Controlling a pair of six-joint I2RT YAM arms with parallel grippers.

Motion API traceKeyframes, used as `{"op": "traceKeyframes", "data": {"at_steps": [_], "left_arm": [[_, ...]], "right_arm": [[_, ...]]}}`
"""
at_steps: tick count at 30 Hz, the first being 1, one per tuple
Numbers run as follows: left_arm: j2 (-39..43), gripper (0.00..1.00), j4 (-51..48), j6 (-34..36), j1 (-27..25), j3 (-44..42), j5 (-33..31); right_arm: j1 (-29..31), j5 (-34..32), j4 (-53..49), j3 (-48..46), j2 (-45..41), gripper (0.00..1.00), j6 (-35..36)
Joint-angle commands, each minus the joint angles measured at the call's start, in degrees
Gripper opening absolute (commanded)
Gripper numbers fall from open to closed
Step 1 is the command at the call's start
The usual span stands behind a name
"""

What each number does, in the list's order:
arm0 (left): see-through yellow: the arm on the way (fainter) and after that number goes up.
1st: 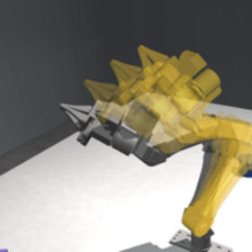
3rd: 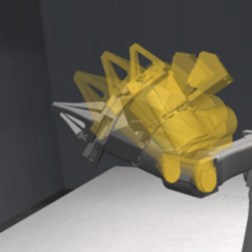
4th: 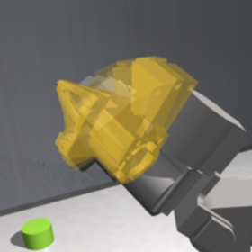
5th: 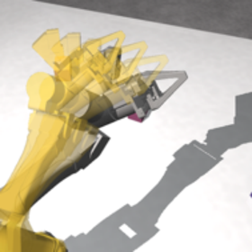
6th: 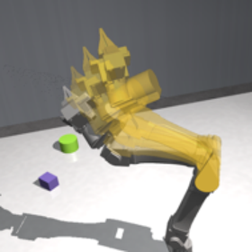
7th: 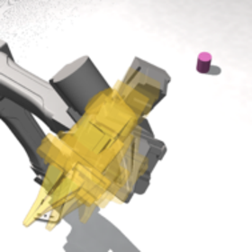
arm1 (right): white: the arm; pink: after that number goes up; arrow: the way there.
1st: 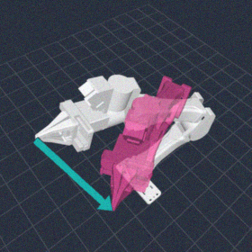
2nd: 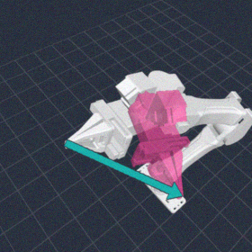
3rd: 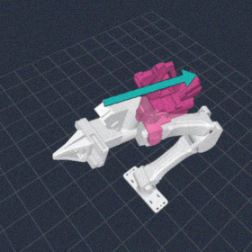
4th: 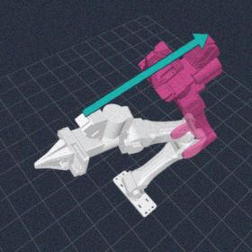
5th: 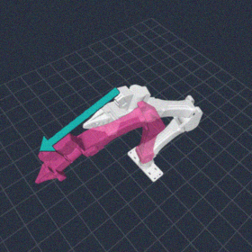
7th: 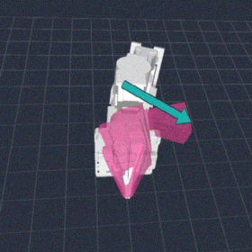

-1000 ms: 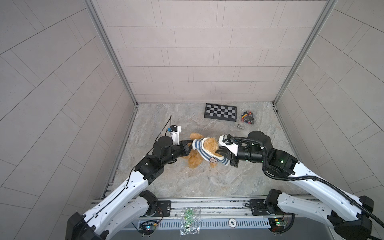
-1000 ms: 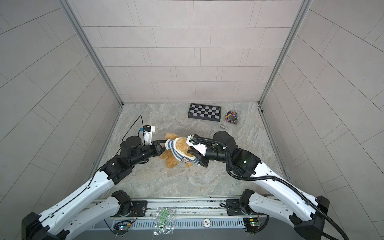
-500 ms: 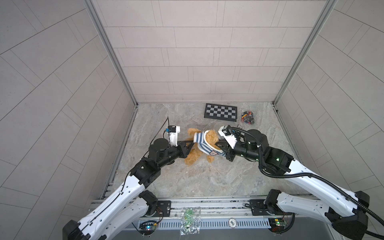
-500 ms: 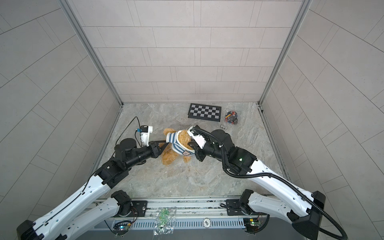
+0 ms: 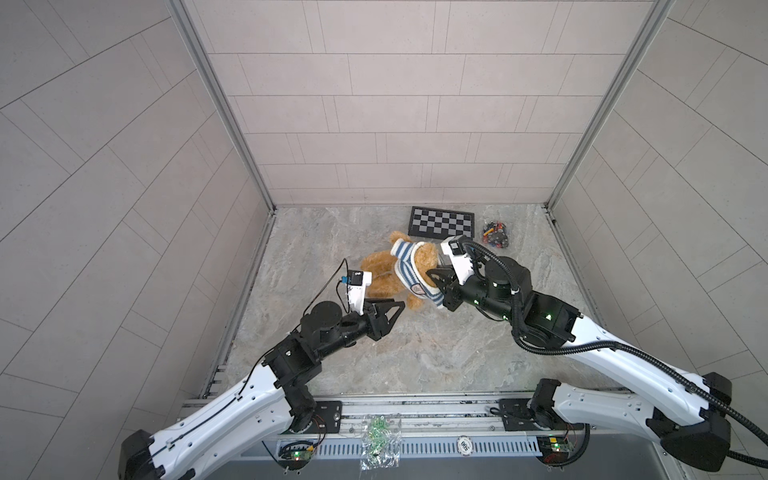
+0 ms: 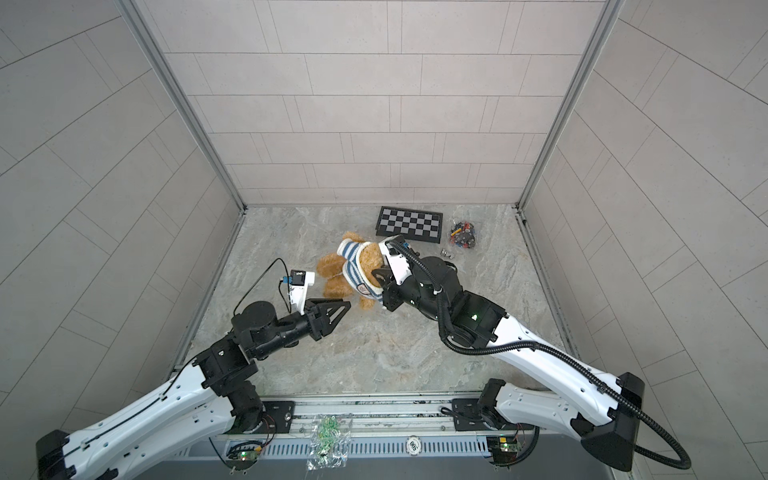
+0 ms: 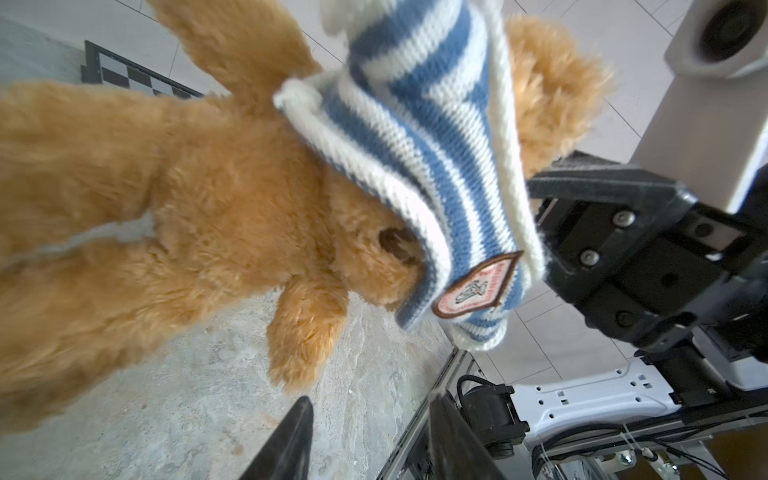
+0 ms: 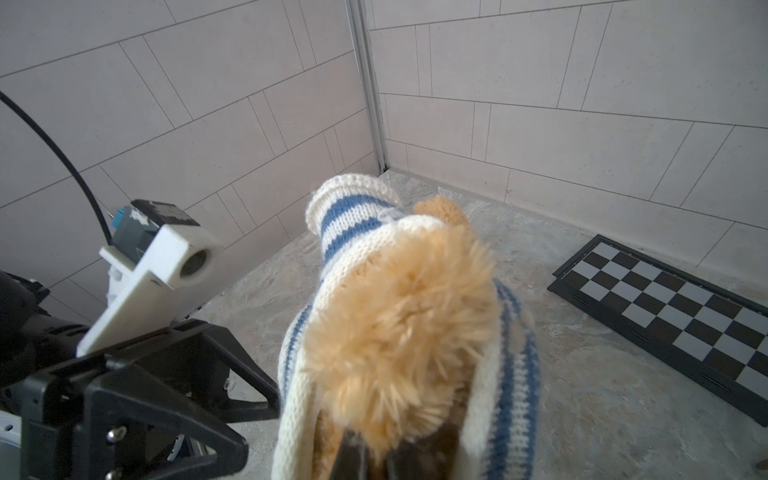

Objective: Dress the teddy bear

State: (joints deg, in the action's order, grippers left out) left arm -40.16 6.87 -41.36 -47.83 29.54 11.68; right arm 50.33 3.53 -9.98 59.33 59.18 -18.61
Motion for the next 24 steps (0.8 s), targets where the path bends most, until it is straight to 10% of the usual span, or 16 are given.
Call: {"op": "traceKeyframes", "data": {"at_steps": [1, 24], "left_arm": [[-3.29, 0.47, 9.65, -0.89, -1.23, -0.08, -3.05], [-10.29, 0.38, 13.26, 0.32, -4.12, 4.84, -6.65]], "right_arm": [[0.82, -2.26, 6.27, 1.67, -0.48, 0.0, -3.19], [0.91, -1.76, 9.53, -0.01, -0.29, 0.0, -5.46]]}}
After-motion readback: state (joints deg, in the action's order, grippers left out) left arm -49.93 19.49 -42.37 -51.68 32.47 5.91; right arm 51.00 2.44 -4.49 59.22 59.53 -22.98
